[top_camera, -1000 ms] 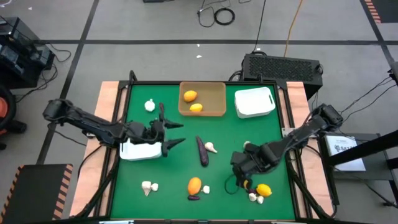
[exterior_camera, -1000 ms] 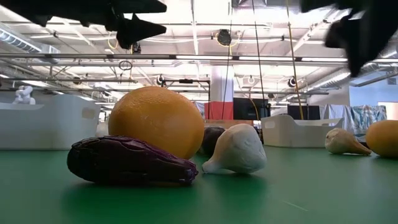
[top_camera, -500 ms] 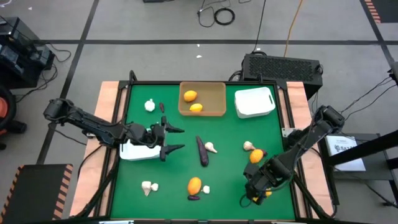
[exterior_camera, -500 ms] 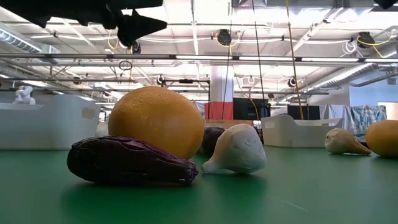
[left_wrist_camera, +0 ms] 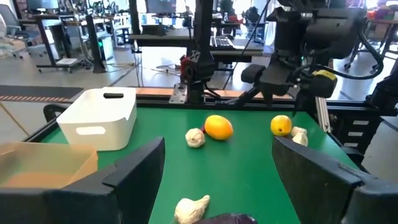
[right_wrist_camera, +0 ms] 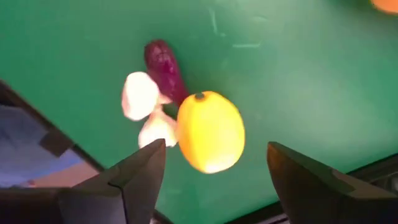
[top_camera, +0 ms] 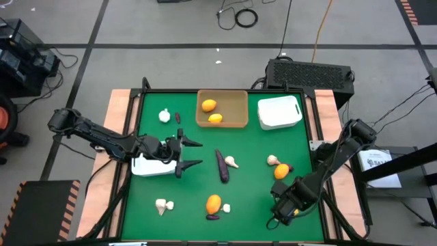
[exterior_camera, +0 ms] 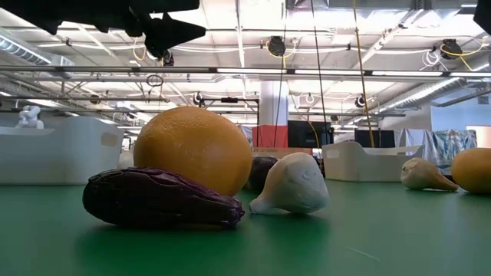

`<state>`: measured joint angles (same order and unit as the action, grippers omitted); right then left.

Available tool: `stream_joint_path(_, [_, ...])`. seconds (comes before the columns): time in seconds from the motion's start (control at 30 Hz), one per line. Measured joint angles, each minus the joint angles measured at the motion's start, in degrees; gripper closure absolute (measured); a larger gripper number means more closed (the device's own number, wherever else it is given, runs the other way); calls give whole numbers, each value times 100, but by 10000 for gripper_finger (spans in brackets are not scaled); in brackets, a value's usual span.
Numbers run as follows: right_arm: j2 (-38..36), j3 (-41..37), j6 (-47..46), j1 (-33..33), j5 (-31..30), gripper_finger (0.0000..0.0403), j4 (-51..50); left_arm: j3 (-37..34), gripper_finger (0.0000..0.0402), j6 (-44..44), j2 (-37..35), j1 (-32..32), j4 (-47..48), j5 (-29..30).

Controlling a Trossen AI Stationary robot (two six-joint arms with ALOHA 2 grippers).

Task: Sort produce into baskets
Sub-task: Put the lemon into the yellow bin

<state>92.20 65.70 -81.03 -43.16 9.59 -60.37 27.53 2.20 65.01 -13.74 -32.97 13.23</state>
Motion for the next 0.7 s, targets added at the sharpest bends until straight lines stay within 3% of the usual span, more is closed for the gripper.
stream_joint_path(0.7, [0, -769, -682, -428, -200, 124, 999, 0, 98, 4, 0, 0, 58, 0])
